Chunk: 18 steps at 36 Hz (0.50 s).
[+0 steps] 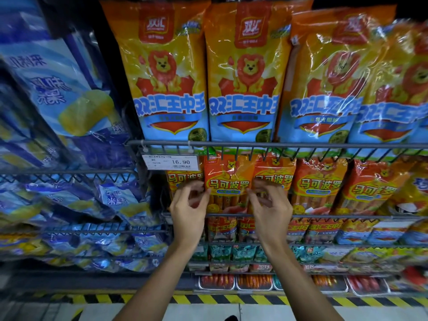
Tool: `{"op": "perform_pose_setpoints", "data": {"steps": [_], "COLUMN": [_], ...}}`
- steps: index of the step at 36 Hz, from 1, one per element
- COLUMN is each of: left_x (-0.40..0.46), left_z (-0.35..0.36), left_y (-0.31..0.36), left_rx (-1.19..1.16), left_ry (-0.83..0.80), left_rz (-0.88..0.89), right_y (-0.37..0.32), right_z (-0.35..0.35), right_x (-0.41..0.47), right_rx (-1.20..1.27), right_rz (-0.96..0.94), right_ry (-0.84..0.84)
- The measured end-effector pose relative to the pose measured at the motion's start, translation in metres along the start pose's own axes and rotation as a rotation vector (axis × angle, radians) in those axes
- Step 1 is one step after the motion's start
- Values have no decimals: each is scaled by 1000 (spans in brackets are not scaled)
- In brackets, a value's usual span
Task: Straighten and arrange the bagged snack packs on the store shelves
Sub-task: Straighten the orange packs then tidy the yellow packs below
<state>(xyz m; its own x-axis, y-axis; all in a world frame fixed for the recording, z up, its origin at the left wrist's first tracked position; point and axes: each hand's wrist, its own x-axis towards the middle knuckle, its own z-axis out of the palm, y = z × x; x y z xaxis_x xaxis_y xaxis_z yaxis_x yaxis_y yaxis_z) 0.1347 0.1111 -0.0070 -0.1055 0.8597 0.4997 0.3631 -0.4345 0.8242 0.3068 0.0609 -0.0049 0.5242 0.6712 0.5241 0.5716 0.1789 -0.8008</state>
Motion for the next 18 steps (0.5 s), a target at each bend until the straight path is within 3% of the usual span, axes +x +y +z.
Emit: {"op": "perform_pose_setpoints", "data": {"steps": [6, 10, 13, 18], "left_x": [-13, -25, -29, -21], "left_z": [-2, 6, 14, 22], "left_y": [-3, 2, 5, -3], "left_rx": [126, 263, 461, 699], "left_ry": [-98, -322, -491, -570], "left_rz": [277, 506, 545, 535], "right_y": [3, 15, 23, 38], "right_z": [4, -1, -6, -14], "right_x": [-1, -2, 0, 3], "right_rx": [14, -96, -249, -464], "right_rz": [-6, -137, -270, -417], "right_ry": [-19, 11, -71, -208]}}
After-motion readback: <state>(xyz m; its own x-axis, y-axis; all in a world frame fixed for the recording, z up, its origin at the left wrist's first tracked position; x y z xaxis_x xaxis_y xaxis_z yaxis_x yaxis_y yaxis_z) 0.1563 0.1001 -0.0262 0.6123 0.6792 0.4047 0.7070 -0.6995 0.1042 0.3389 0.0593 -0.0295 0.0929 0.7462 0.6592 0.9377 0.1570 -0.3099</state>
